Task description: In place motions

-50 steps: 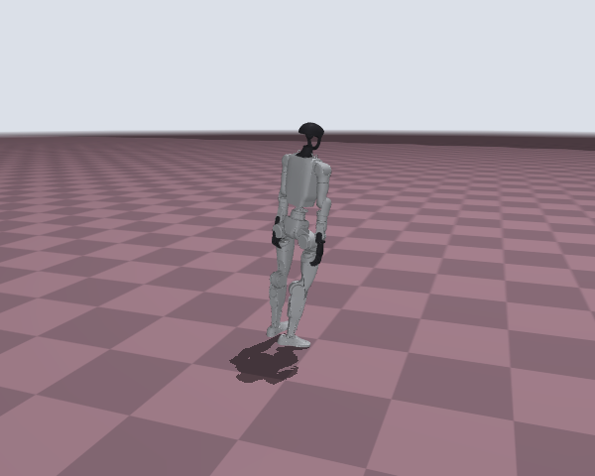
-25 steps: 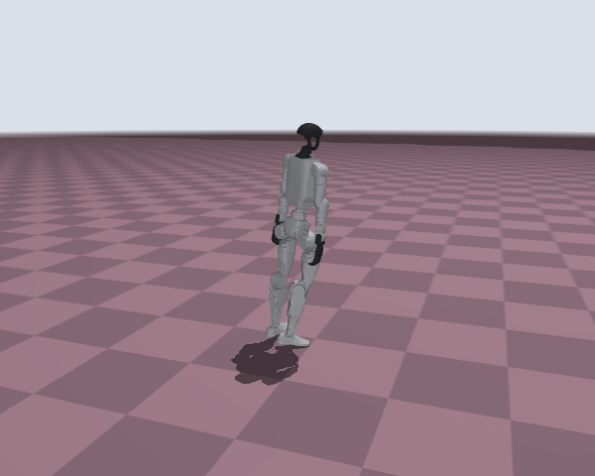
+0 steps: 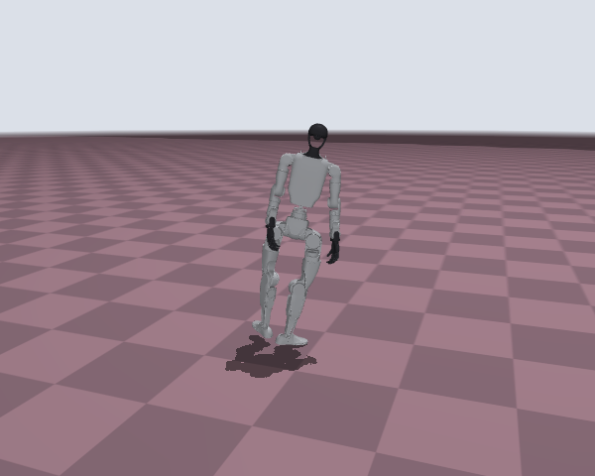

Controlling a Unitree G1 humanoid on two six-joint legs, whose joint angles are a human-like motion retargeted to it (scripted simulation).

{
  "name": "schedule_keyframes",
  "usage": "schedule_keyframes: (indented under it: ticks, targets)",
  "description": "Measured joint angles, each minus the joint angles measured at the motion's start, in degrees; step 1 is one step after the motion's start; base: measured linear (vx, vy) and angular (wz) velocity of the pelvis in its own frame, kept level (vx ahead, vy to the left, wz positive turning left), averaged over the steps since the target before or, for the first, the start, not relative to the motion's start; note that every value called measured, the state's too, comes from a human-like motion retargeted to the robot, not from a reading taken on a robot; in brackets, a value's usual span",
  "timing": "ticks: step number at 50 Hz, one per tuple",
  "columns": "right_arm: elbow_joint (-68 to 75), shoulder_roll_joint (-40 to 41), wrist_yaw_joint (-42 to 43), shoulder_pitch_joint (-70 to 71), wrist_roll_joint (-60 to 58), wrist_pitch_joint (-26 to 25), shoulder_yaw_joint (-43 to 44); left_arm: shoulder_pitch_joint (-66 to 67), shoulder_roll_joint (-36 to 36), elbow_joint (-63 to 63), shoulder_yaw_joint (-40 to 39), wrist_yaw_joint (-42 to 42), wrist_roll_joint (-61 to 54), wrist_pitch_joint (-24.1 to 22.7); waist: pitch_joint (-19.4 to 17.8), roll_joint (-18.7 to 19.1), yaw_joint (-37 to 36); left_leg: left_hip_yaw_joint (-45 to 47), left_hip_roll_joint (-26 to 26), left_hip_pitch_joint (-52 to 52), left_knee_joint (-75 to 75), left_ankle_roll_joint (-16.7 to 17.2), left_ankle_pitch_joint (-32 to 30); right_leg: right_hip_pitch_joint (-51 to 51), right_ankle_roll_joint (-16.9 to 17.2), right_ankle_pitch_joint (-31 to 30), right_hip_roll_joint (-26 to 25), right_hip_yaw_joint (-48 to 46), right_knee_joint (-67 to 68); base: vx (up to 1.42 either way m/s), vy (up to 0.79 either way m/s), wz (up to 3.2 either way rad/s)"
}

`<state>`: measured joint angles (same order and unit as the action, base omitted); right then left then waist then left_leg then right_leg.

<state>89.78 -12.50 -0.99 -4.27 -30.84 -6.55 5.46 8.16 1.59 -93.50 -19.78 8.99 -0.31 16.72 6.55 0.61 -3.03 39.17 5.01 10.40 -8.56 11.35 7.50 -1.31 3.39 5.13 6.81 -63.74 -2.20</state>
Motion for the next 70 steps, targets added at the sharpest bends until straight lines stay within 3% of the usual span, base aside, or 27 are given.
schedule_keyframes:
  ticks: [3, 7, 10, 14, 18, 23, 27, 30, 33, 40, 45, 47, 48, 53, 59, 70]
  targets:
    - [-0.19, 1.02, 0.25, -0.50, 0.21, -0.04, 0.43, -0.12, -0.24, 0.64, -1.40, -0.44, -1.39, -0.15, 1.25, -0.64, 0.08, 5.02, -0.09, -1.83, -0.56, 0.20, -1.72, -0.53, 0.94, 0.05, 0.25, -3.42, 0.26, -0.16, 0.07, 1.53]
    - [-1.65, 1.86, -0.18, -0.47, -0.42, 0.60, 0.09, -0.74, -0.98, 2.01, -2.78, -0.98, -2.83, -0.71, 2.06, 0.19, -0.44, -0.48, -3.26, -2.75, 2.04, 0.69, -4.03, -1.63, 1.80, -0.16, -1.33, -6.06, 0.53, -0.14, 0.12, 0.97]
    - [-3.04, 1.85, -1.10, -0.08, -1.60, 1.45, -0.75, -0.95, -1.64, 2.86, -3.05, -0.96, -3.15, -1.25, 2.30, 0.62, -1.91, -1.60, -6.33, -4.83, 7.15, -2.11, -1.40, -2.60, 1.95, -0.76, -2.07, -6.67, 1.16, -0.15, 0.23, 0.21]
    - [-5.32, 2.26, -1.11, 2.00, -2.78, 1.66, -1.69, -2.33, -1.82, 3.58, -3.61, -0.51, -2.56, -1.11, 1.78, 0.17, -2.80, -1.60, -7.10, -6.27, 10.07, -2.21, -2.19, -3.50, 2.09, -2.50, -1.37, -6.77, 2.07, -0.17, 0.17, -0.08]
    - [-7.84, 2.84, -0.36, 2.28, -2.07, 5.03, -1.81, -3.29, -0.99, 5.01, -1.35, -1.01, -2.24, -1.64, 2.26, 0.08, -1.19, -4.70, -8.35, -5.90, 10.62, -3.96, -1.02, -4.56, 2.34, -3.93, -0.40, -9.72, 3.97, -0.14, 0.19, 0.58]
    - [-8.87, 2.18, 0.40, 0.90, -2.43, 5.85, -2.08, -6.01, -0.30, 7.02, 2.30, -0.28, 0.21, -0.88, 1.33, 2.79, -0.55, -10.00, -6.38, -6.14, 10.32, -4.83, 0.02, -6.36, -0.20, -11.85, 1.00, -11.35, 11.02, -0.18, 0.22, 0.69]
    - [-6.54, 1.48, 2.48, 0.70, -1.09, 5.55, -1.62, -8.16, -0.39, 9.35, 4.75, 0.88, 1.37, -1.52, 0.65, 7.35, 0.84, -15.80, -2.42, -5.57, 10.05, -5.17, 0.18, -2.56, -5.15, -16.26, 6.02, -2.32, 27.18, -0.14, 0.23, 0.97]
    - [-3.91, 2.03, 3.04, 1.09, 0.16, 4.86, -1.23, -9.35, 0.47, 10.79, 5.38, 2.36, 3.02, -1.51, 0.35, 6.72, 3.72, -20.83, -3.85, -4.55, 10.74, -6.24, -0.68, 6.45, -1.28, -12.86, 8.15, 14.49, 36.59, -0.14, 0.09, 1.41]
    - [-2.70, 3.09, 2.78, 1.14, 2.06, 4.47, -0.88, -10.16, 1.61, 11.04, 5.54, 3.30, 3.83, -1.60, -0.51, 5.13, 4.64, -24.24, -4.77, -3.56, 10.62, -6.85, -1.48, 10.95, 0.76, -8.54, 3.61, 26.23, 34.83, -0.13, -0.03, 1.13]
    - [-3.74, 4.62, 2.34, 0.11, 0.56, 5.18, -2.81, -11.28, 4.01, 8.98, 3.43, 9.78, 5.29, 1.15, -2.69, 0.47, 7.54, -31.84, -8.36, -3.65, 10.80, -7.46, -2.84, 13.59, 2.32, -1.05, -1.90, 40.38, 20.37, -0.01, -0.07, 1.25]
    - [-3.85, 4.63, 2.43, 0.39, -3.40, 4.63, -4.81, -9.78, 4.89, 6.22, 2.91, 7.19, 5.11, 1.51, -3.90, -2.83, 7.73, -37.95, -11.91, -5.77, 10.32, -8.02, -2.42, 13.41, -0.49, -2.68, -6.86, 58.71, 11.33, 0.12, -0.11, 1.03]
    - [-3.78, 4.67, 1.57, 0.75, -4.45, 4.41, -4.55, -9.44, 5.24, 4.87, 3.84, 6.44, 6.70, 2.29, -3.22, -3.76, 7.13, -39.38, -12.86, -5.44, 9.96, -7.92, -2.50, 12.13, 0.00, -2.61, -2.25, 45.10, 11.41, 0.15, -0.07, 0.98]
    - [-3.87, 4.68, 0.95, 0.85, -4.73, 4.23, -4.18, -9.23, 5.08, 4.21, 4.50, 5.80, 7.31, 2.79, -2.92, -3.74, 6.65, -40.04, -12.90, -5.31, 9.84, -7.82, -2.61, 11.36, 0.33, -2.60, -2.04, 43.61, 10.97, 0.15, -0.07, 0.83]
    - [-6.84, 4.41, 0.11, 1.70, -3.18, 4.73, -2.83, -8.26, 2.87, 1.93, 5.58, 2.82, 6.25, 1.83, -2.94, -3.41, 2.12, -40.09, -12.51, -5.59, 9.48, -7.67, -2.59, 9.03, 0.40, -2.26, -1.89, 40.92, 9.42, 0.11, -0.06, 0.42]
    - [-9.37, 4.35, -1.38, 2.77, -2.56, 4.87, -2.97, -5.82, 0.60, 2.06, 4.11, 4.71, 6.42, 1.66, -0.70, -2.49, 2.65, -42.75, -12.84, -5.43, 9.30, -7.38, -2.39, 5.91, 0.35, -1.92, -2.61, 37.21, 5.20, 0.15, -0.03, 0.60]
    - [-11.64, 5.18, -3.03, 3.18, -4.31, 5.82, -5.24, -6.64, 0.71, 3.46, 4.89, 4.76, 4.83, 2.05, -0.41, -1.91, 1.79, -44.27, -11.67, -5.92, 8.97, -6.65, -1.97, 3.59, -0.36, -0.24, -3.89, 34.86, 5.31, 0.08, -0.07, 0.24]
